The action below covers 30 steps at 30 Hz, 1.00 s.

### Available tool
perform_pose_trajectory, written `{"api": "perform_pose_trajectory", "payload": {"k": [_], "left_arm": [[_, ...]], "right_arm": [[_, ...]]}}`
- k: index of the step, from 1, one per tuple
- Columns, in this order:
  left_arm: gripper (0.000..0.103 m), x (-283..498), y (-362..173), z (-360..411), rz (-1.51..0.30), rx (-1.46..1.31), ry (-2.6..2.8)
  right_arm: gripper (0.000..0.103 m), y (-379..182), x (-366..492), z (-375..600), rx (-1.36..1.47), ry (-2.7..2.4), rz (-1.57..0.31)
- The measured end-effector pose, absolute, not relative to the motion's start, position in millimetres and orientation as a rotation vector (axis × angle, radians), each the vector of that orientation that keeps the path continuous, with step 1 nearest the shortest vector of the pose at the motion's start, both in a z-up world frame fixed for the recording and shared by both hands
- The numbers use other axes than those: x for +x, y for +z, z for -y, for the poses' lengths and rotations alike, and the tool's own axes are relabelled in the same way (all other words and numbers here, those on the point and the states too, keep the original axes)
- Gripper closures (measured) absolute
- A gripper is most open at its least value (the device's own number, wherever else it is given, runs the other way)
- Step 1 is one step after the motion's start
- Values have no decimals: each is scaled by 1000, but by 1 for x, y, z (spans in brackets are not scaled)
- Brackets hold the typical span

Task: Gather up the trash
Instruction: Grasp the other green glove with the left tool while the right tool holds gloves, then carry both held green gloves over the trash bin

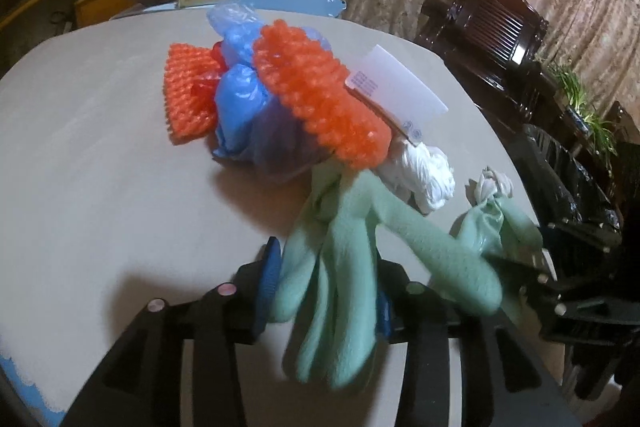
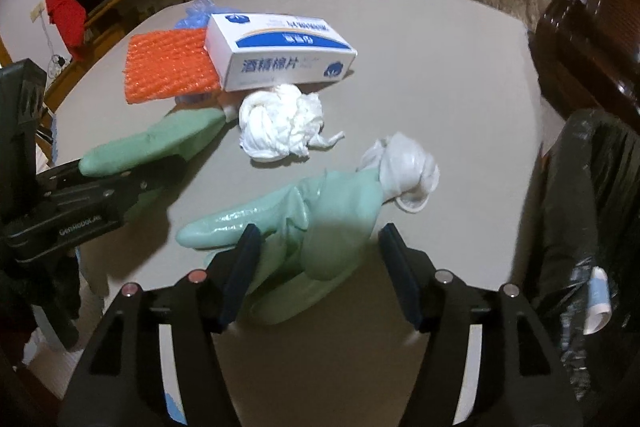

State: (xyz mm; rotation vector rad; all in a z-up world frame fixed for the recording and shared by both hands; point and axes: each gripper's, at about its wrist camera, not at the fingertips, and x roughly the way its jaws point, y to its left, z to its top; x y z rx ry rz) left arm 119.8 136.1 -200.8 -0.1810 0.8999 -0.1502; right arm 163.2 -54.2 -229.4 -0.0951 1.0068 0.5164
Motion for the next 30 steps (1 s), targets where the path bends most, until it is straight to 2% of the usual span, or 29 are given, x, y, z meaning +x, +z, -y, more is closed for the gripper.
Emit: {"api": "perform_pose_trajectory", "payload": {"k": [1, 3, 7, 30], "left_arm": [[64, 122, -201, -135, -897, -180, -153], [82, 123, -201, -134, -896, -179, -164], [88, 119, -198, -133, -877, -180, -162], [90, 92, -107, -113, -704, -203, -247]], "right_arm": [[57, -229, 163, 53, -90, 526, -1003], [66, -228, 162, 48, -97, 545, -1001], [82, -222, 160, 44, -107, 569, -979], [84, -139, 135, 72, -76, 581, -804]]}}
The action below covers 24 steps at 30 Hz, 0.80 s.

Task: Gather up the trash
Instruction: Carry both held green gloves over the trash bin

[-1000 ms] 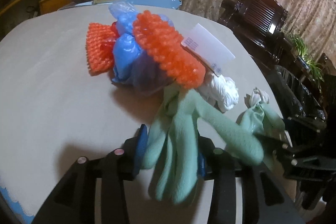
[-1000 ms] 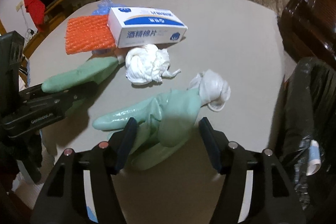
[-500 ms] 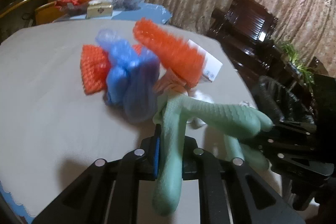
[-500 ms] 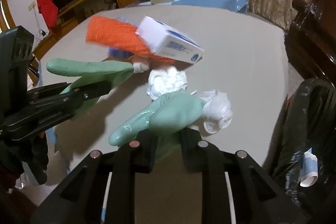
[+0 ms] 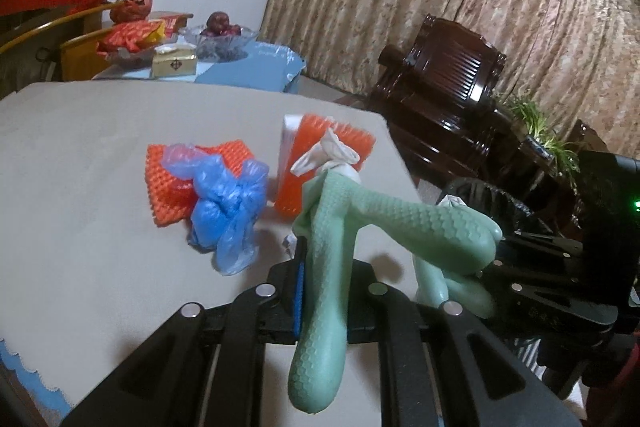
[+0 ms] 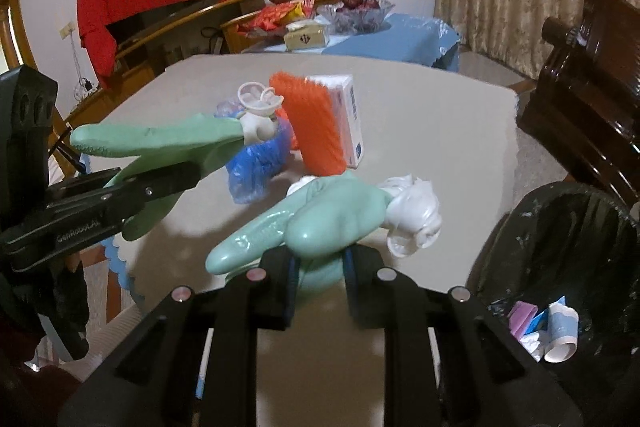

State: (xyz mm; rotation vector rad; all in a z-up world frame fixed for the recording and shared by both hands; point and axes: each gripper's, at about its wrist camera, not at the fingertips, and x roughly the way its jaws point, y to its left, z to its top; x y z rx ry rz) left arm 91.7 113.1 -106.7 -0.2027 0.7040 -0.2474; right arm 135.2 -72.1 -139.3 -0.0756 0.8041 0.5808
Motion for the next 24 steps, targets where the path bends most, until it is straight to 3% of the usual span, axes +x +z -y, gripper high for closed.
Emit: {"api": "perform_pose_trajectory", "payload": {"k": [24], "left_arm": [[90, 89, -70, -46, -641, -135, -349]], "right_arm": [[84, -89, 112, 149, -43, 440, -685]]}}
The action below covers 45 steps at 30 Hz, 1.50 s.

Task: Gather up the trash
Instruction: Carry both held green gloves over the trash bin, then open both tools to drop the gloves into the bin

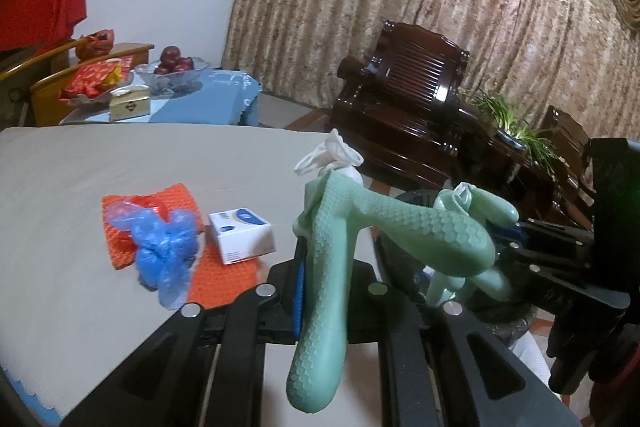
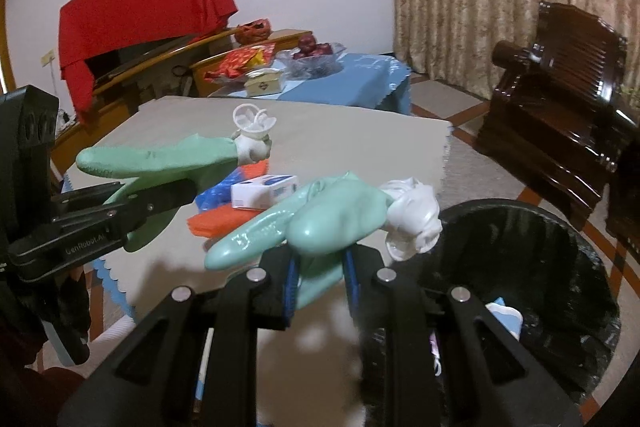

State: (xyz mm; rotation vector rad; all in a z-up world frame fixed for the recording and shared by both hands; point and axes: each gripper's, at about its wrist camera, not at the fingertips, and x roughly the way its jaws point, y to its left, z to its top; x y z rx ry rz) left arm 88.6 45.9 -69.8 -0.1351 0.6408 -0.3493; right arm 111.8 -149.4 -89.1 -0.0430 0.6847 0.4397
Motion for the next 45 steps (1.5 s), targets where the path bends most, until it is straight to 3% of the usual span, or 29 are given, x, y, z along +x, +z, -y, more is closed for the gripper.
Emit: {"api": "perform_pose_trajectory", "payload": {"k": [21, 45], "left_arm": [[90, 119, -75, 49, -672, -58, -513], [89, 159, -106, 157, -737, 40, -647]], "right_arm": [[84, -91, 102, 258, 22, 183, -661], [83, -145, 116, 348, 86, 18, -753]]}}
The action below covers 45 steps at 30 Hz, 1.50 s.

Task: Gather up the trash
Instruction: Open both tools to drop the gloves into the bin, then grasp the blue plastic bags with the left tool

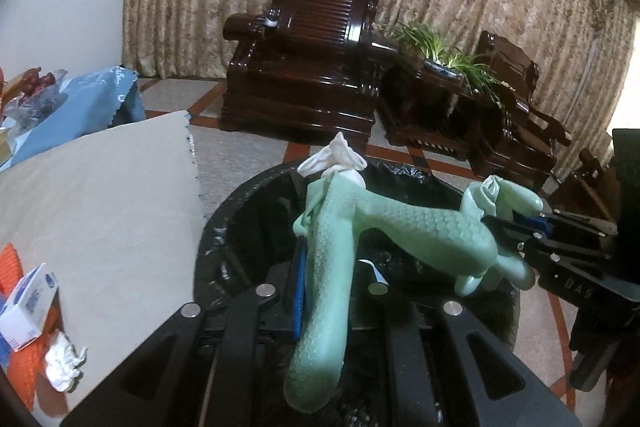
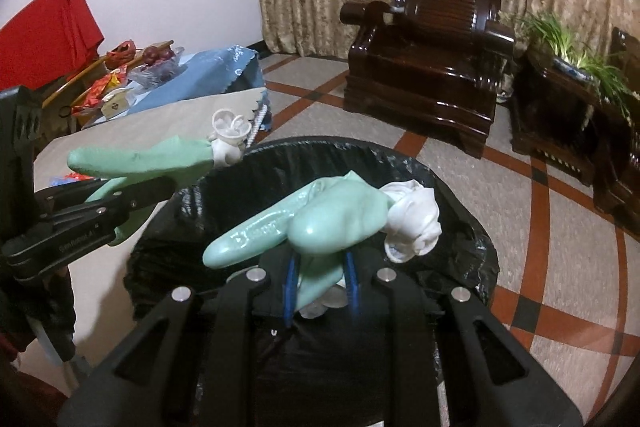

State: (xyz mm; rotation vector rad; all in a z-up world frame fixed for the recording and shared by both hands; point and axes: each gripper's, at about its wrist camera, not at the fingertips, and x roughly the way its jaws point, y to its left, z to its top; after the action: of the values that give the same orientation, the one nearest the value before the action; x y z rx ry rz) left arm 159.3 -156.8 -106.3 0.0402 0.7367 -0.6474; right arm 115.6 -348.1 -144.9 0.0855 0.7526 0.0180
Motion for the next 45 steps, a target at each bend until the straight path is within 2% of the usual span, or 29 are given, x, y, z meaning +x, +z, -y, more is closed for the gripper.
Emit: {"api": "perform_pose_trajectory", "payload": {"k": [3, 4, 5, 6, 7, 9, 10, 11, 13, 15, 18, 21, 33, 45], "left_arm": [[83, 161, -110, 160, -746, 22, -664], [70, 161, -110, 160, -748, 13, -673], [52, 162, -111, 158, -755, 12, -676], [43, 161, -111, 157, -751, 16, -670], [42, 160, -111, 158, -744, 18, -667], [39, 157, -110, 155, -747, 20, -669], [37, 156, -110, 153, -748, 20, -663], [34, 155, -110, 151, -749, 20, -655], [29, 153, -107, 142, -745, 16, -633], [19, 149, -103, 132, -731, 22, -600], [12, 140, -93, 113, -696, 24, -552], [9, 133, -85, 93, -667, 20, -503], [9, 111, -62, -7, -575, -5, -264], [9, 105, -72, -103, -574, -39, -57]], "right_arm": [[79, -153, 121, 352, 84, 10, -789], [74, -157, 121, 354, 84, -4, -802], [65, -159, 122, 354, 85, -12, -813], [45, -164, 123, 356, 91, -20, -831], [40, -167, 121, 357, 94, -32, -833], [40, -170, 116, 356, 92, -41, -828], [37, -170, 114, 357, 92, -48, -826], [33, -170, 112, 358, 93, -58, -819], [16, -167, 105, 357, 97, -83, -787], [10, -162, 99, 355, 109, -92, -749], [7, -152, 94, 351, 128, -82, -706], [6, -143, 94, 339, 133, -64, -683], [6, -126, 119, 265, 94, 80, -658], [6, -120, 153, 181, 29, 217, -657]]}}
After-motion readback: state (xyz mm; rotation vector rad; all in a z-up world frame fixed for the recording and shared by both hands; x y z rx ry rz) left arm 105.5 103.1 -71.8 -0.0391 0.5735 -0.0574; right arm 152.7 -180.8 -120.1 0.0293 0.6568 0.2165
